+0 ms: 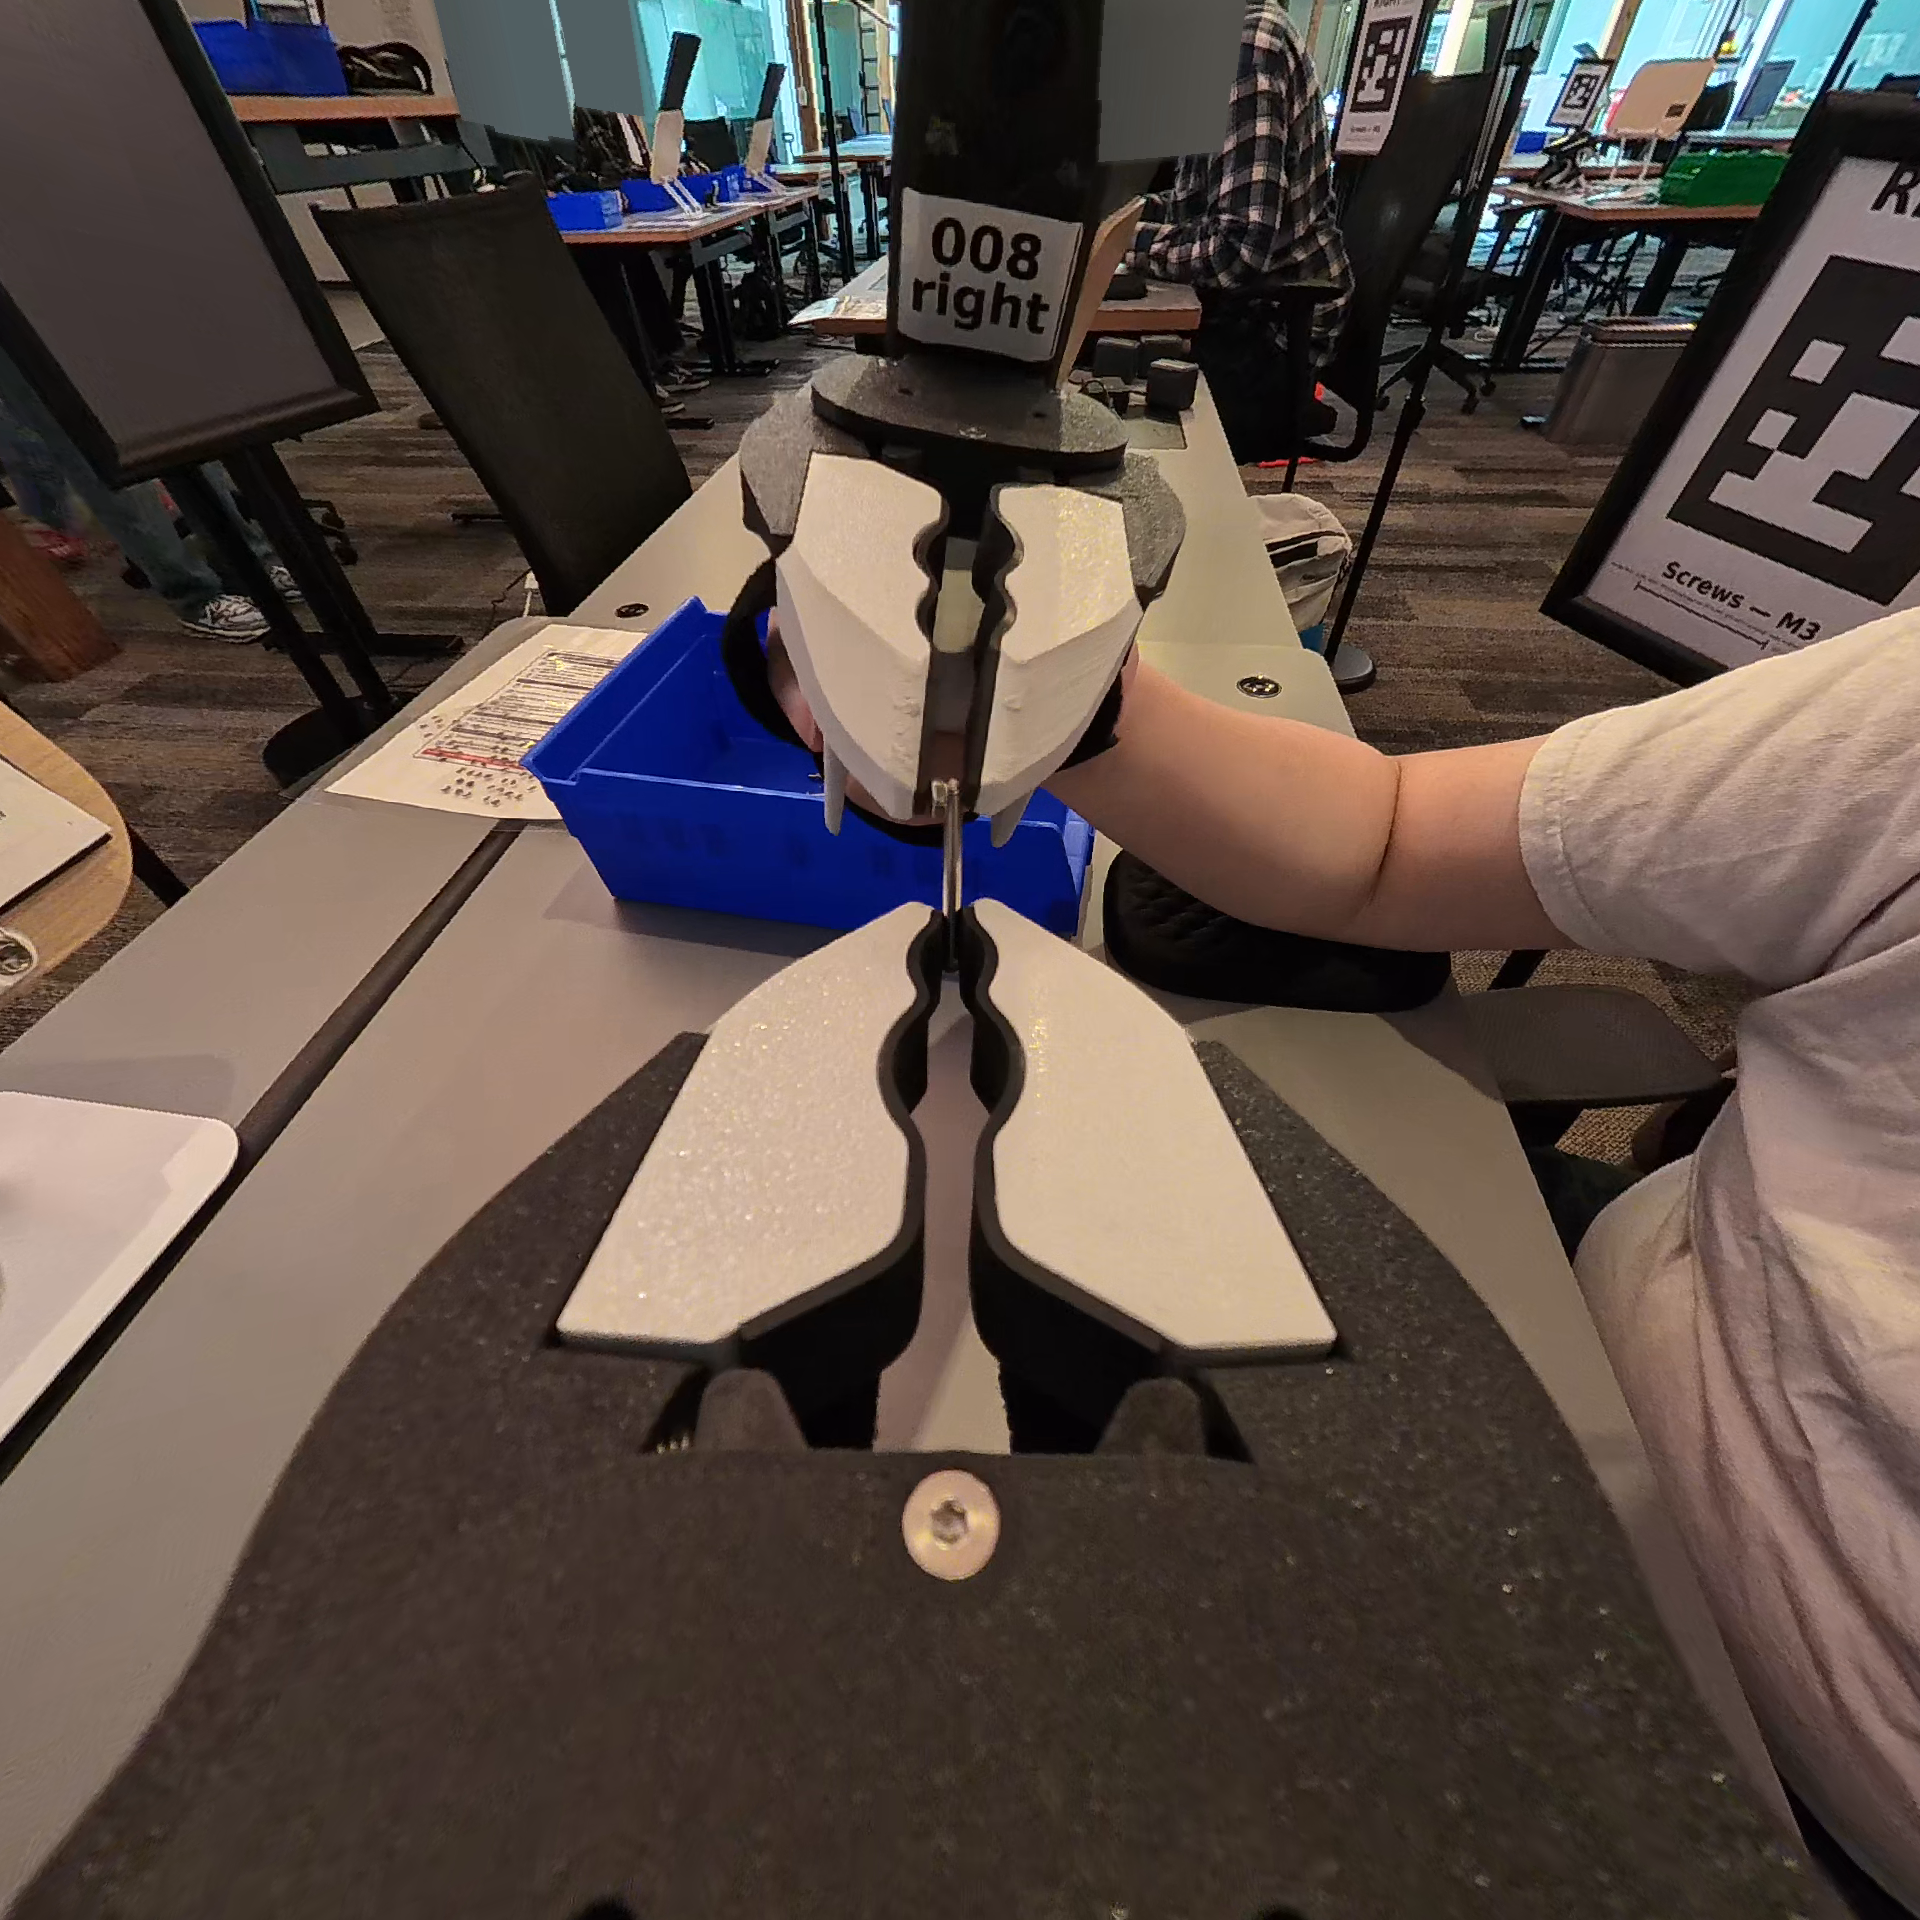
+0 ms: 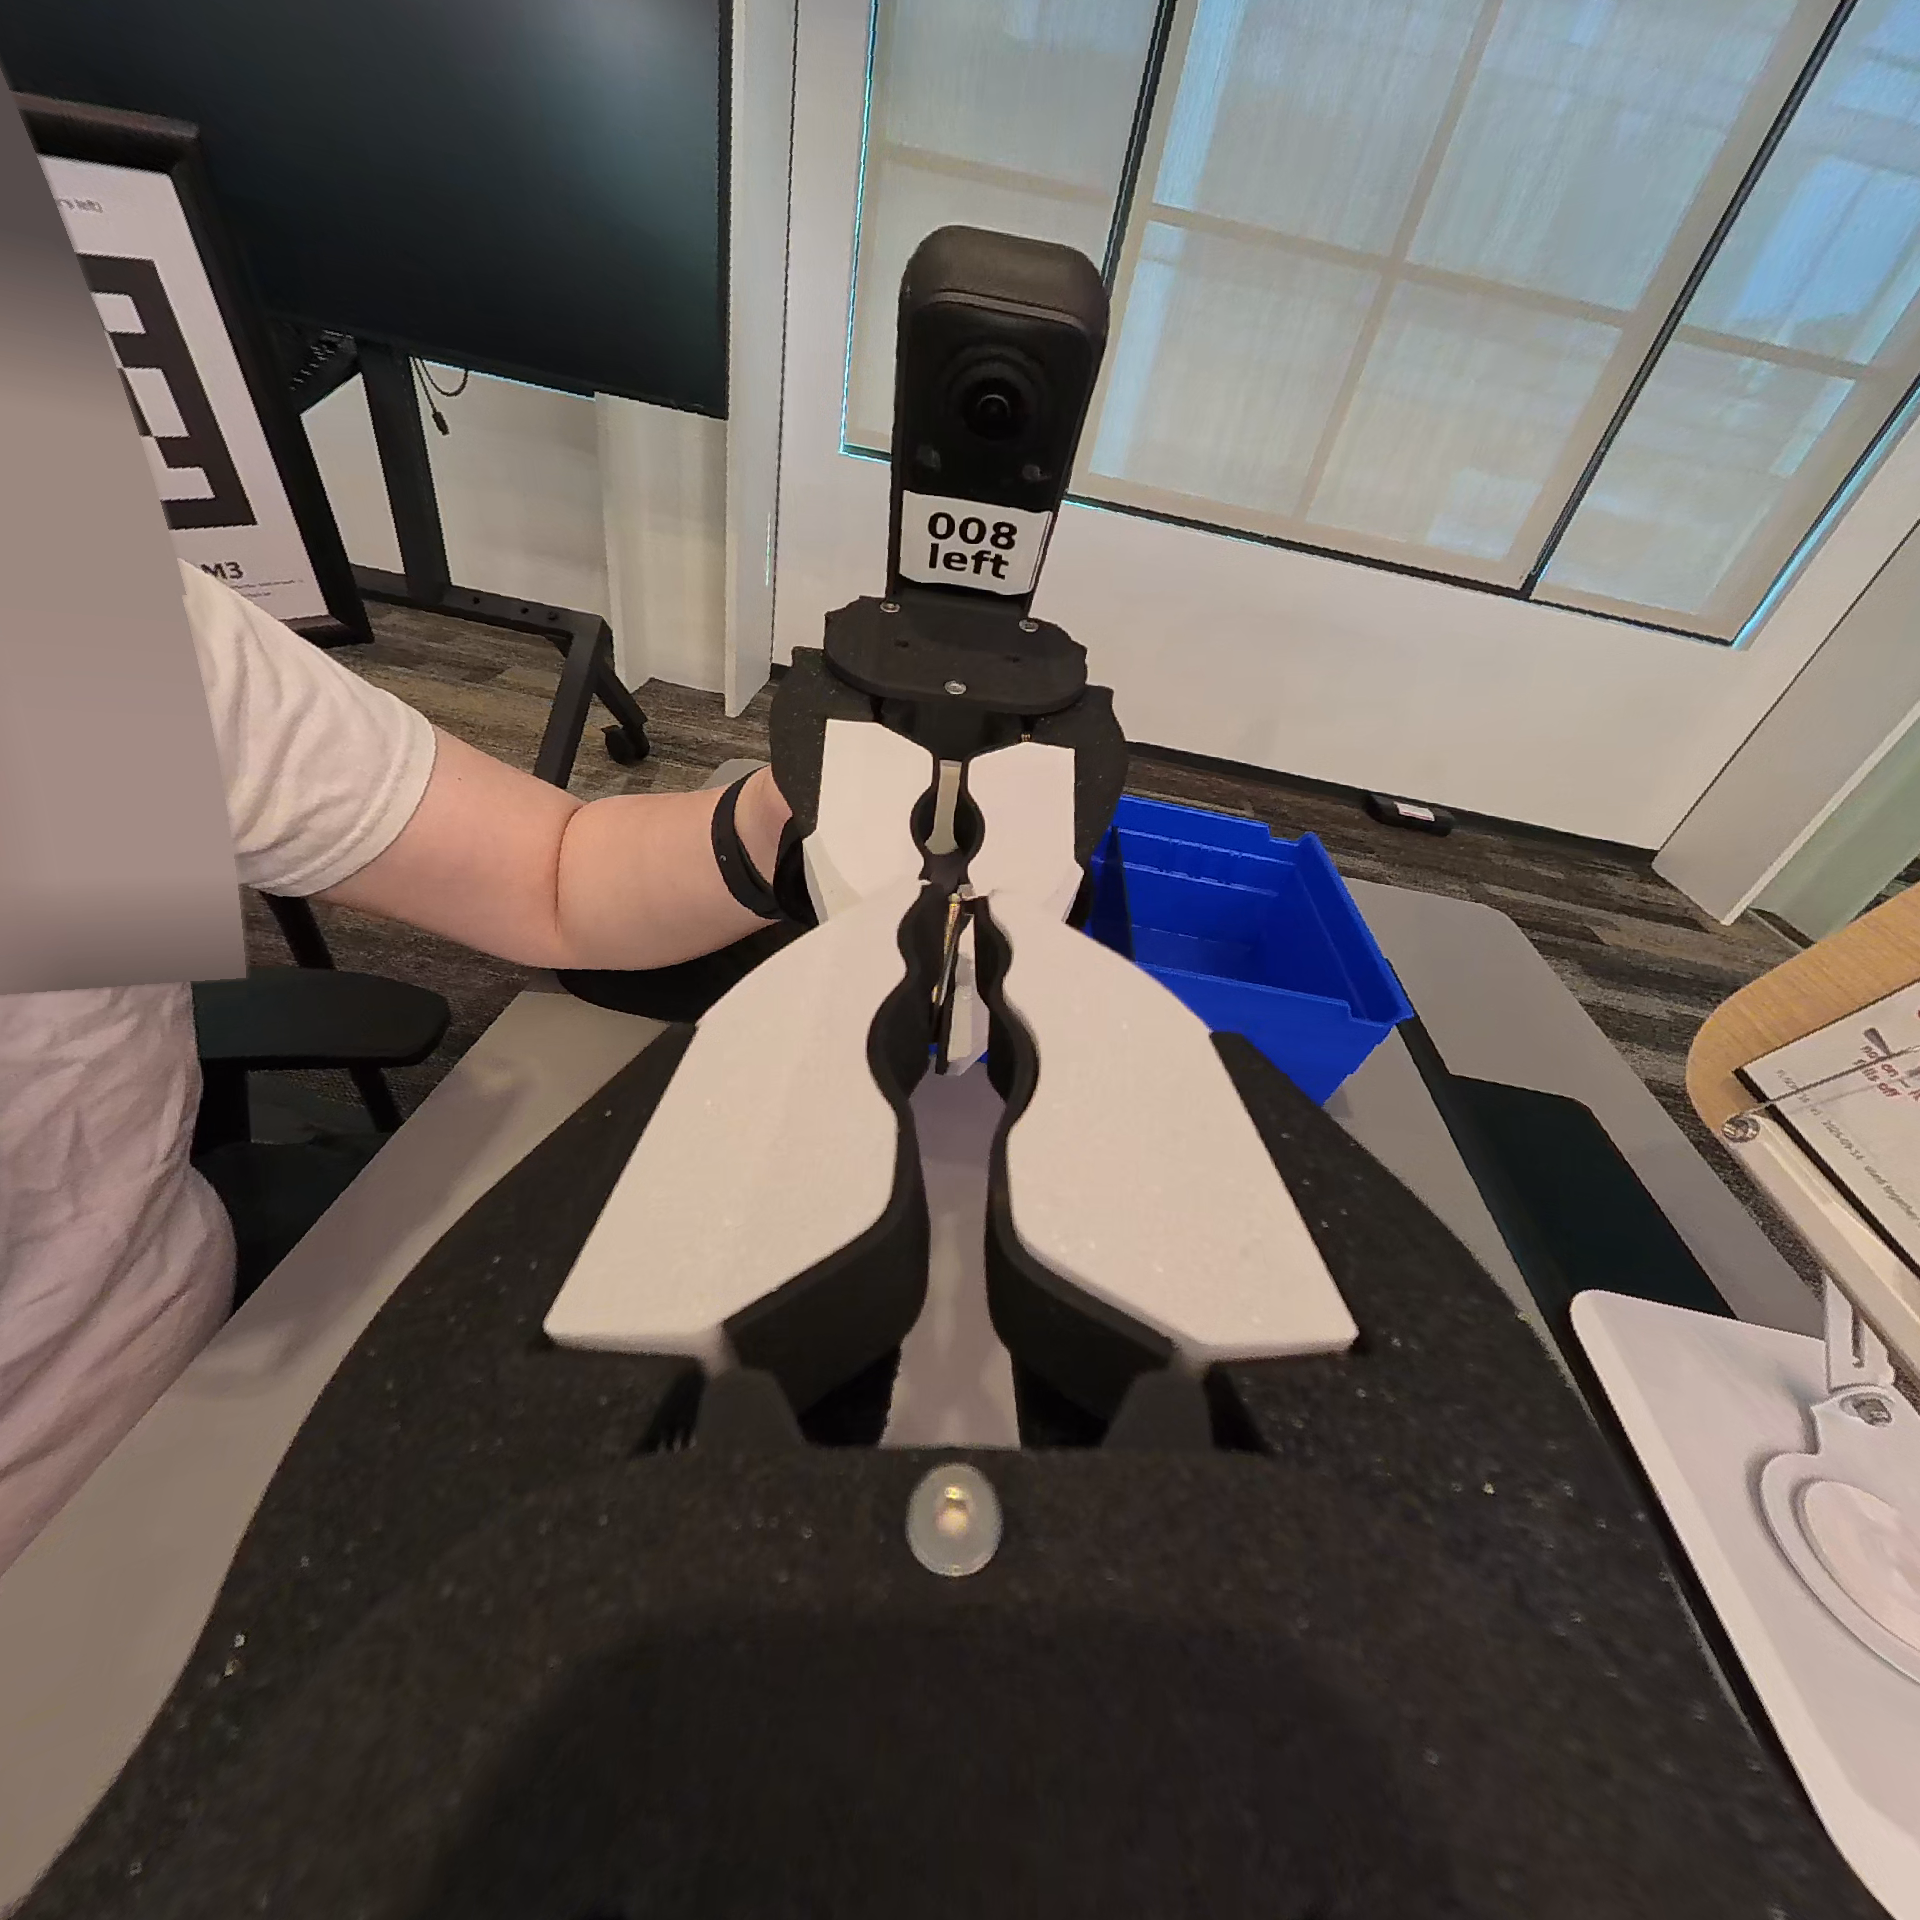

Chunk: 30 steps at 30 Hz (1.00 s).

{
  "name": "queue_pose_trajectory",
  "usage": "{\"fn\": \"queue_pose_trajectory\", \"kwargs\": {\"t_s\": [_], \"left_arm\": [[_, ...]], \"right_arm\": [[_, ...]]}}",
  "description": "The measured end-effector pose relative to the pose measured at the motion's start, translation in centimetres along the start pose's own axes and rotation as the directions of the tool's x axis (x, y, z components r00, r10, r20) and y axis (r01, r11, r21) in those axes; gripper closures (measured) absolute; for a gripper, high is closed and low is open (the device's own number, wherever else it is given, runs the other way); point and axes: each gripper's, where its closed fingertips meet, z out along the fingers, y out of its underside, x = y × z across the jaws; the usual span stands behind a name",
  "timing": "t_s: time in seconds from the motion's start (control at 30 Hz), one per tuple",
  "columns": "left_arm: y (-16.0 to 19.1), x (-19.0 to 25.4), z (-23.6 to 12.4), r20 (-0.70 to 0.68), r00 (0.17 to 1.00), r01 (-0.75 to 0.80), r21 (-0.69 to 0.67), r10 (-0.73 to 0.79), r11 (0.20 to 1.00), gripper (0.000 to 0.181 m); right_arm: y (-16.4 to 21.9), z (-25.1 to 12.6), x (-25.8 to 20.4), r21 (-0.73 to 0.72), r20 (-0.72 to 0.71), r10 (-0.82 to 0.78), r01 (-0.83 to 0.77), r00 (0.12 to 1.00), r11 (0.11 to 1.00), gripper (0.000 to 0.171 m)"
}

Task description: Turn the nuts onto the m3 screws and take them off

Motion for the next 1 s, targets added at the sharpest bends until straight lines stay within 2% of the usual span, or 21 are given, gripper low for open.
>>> {"fn": "queue_pose_trajectory", "kwargs": {"t_s": [0.47,0.63,0.8,0.9,1.0], "left_arm": [[0.3,0.0,0.0,-0.014,1.000,0.016,-0.015,-0.016,1.000,0.180],[0.9,-0.1,-0.3,-0.018,1.000,0.012,-0.064,-0.013,0.998,0.180],[2.9,-0.3,-1.2,-0.035,0.998,0.051,-0.203,-0.059,0.978,0.179],[5.4,-0.3,-2.1,-0.061,0.980,0.158,-0.342,-0.190,0.926,0.179],[8.0,-0.4,-2.9,-0.068,0.930,0.291,-0.458,-0.360,0.840,0.179]], "right_arm": [[0.3,0.1,0.1,0.012,0.022,0.026,-0.026,0.999,1.000,0.166],[0.7,0.4,0.1,0.004,0.046,0.075,-0.076,0.996,0.997,0.166],[2.3,1.4,0.1,-0.035,0.111,0.248,-0.245,0.963,0.969,0.166],[4.5,2.6,0.1,-0.100,0.144,0.392,-0.380,0.909,0.919,0.166],[6.9,4.1,0.4,-0.141,0.158,0.563,-0.546,0.811,0.826,0.166]]}}
